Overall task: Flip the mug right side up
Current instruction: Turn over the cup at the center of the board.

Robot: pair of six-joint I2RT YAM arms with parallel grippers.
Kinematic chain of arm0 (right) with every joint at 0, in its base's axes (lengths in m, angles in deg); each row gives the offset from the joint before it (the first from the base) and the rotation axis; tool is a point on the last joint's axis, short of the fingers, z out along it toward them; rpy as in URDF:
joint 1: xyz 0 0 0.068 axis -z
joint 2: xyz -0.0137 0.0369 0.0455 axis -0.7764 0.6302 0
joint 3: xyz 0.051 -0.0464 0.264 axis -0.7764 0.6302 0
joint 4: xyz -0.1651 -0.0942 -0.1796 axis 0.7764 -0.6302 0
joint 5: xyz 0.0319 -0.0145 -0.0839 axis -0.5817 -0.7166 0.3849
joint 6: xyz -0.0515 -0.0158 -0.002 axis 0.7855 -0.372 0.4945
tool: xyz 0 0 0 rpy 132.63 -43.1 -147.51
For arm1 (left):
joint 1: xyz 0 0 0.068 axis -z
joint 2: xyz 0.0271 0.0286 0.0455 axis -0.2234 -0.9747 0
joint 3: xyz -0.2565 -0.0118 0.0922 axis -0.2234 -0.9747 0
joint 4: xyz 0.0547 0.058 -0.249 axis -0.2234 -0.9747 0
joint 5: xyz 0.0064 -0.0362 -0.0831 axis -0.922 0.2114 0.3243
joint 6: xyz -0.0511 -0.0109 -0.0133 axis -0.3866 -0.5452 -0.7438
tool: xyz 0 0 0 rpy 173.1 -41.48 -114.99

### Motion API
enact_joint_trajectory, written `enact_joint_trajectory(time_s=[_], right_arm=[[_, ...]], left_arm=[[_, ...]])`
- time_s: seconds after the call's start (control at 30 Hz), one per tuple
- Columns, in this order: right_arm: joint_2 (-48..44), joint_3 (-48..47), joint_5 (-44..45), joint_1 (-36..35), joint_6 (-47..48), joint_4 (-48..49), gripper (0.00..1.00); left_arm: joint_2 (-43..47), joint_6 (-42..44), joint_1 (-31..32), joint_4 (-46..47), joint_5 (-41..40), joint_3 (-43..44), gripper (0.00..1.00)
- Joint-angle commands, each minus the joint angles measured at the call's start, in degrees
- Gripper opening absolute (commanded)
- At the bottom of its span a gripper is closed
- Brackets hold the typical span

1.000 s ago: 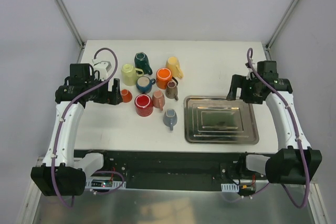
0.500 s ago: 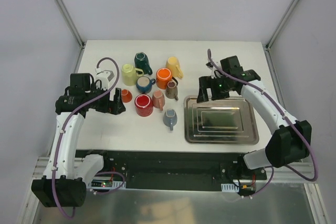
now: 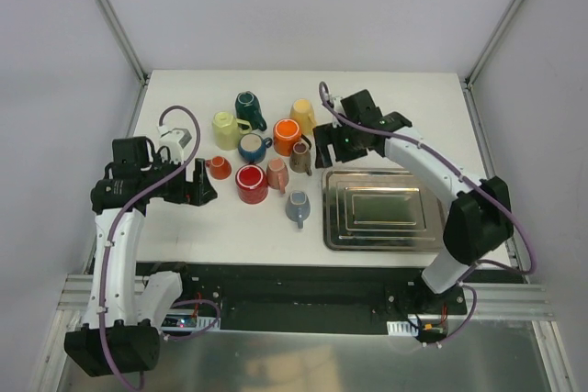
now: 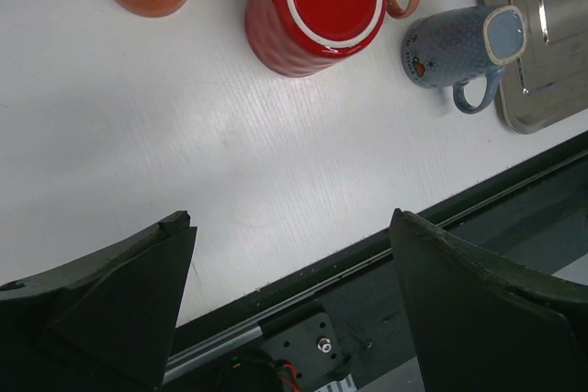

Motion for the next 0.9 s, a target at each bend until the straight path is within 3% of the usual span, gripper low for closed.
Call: enact_joint_trajectory(time_s=[0.0, 0.1, 0.33, 0.87], right_arm=[[4.53, -7.51, 1.32, 2.51, 3.83, 8.71, 0.81], [10.59, -14.0, -4.57, 5.5, 9.18, 8.63, 0.75], [24.13, -27.99, -8.18, 7.53, 21.14, 3.71, 0.69], [38.2, -38.55, -4.76, 7.18, 26.6, 6.96, 0.66]], left_arm=[[2.44, -0.63, -1.91, 0.6, 2.09, -0.97, 0.9], [2.8, -0.98, -2.79, 0.6, 2.27, -1.05, 0.88], [1.31, -0.54, -3.67, 0.52, 2.54, 0.35, 0.87], [-2.48, -2.91, -7.27, 0.52, 3.06, 5.71, 0.87]])
